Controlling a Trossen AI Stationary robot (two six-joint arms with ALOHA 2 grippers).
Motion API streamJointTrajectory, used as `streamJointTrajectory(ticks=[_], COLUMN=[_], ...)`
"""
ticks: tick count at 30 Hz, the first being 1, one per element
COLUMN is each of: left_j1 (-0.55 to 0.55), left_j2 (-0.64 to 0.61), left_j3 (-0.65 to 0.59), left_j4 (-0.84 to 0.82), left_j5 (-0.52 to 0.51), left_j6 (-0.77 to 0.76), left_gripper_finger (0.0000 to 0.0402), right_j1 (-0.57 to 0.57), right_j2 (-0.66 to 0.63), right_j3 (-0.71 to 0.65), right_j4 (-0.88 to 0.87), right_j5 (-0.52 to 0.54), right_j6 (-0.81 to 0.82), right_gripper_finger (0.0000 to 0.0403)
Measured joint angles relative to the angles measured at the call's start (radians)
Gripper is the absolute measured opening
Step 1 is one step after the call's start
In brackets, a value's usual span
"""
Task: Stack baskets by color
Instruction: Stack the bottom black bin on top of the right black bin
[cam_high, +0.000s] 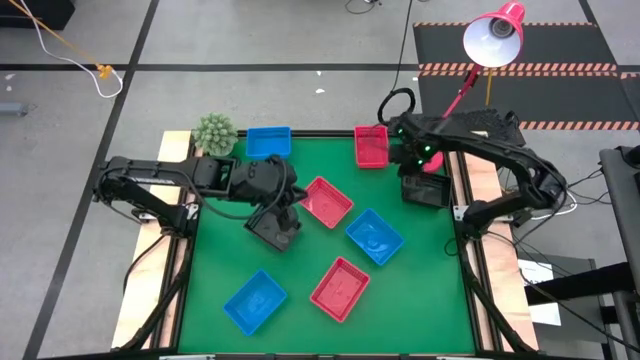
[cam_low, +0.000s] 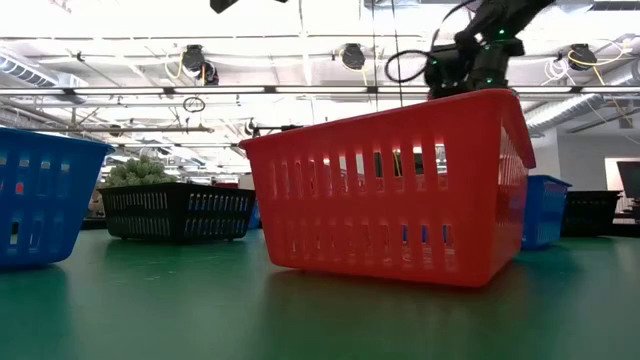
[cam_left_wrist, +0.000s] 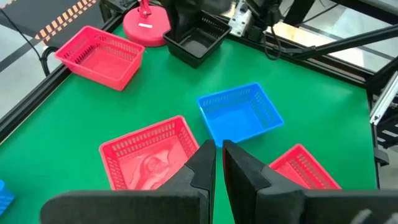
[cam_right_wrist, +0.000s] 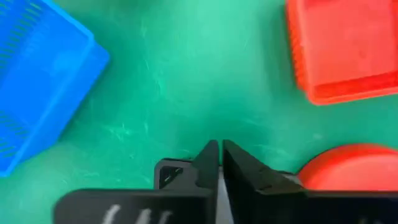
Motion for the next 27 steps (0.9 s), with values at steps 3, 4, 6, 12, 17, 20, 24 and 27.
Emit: streamJointTrajectory(ticks=[3,4,6,12,17,20,24,27], left_j1=[0.006,0.006,0.006,0.005,0.005,0.005,0.005,0.005], left_j2=[0.000,0.000,0.000,0.000,0.000,0.000,0.000,0.000], left_j3=[0.000,0.000,0.000,0.000,0.000,0.000,0.000,0.000], left_j4=[0.000,0.000,0.000,0.000,0.000,0.000,0.000,0.000], left_j5=[0.000,0.000,0.000,0.000,0.000,0.000,0.000,0.000], left_j6=[-0.002,-0.004,-0.005,-0.012,-0.011,-0.011,-0.011,-0.011], left_gripper_finger=[0.0031,0.0031,0.0031,0.0031,0.0031,0.0031,0.0031,0.0031], right_j1=[0.045,0.053,0.065,0.079,0.079,0.079,0.082,0.084], right_j2=[0.045,0.060,0.088,0.143,0.150,0.151,0.151,0.146], right_j3=[0.000,0.000,0.000,0.000,-0.021,-0.057,-0.084,-0.085], right_j4=[0.000,0.000,-0.004,-0.008,-0.010,-0.037,-0.091,-0.110], right_j5=[0.039,0.040,0.040,0.040,0.043,0.043,0.040,0.040], right_j6=[0.045,0.052,0.056,0.045,0.045,0.064,0.072,0.073], right_gripper_finger=[0.0005,0.0007,0.0008,0.0002,0.0001,0.0001,0.0001,0.0001])
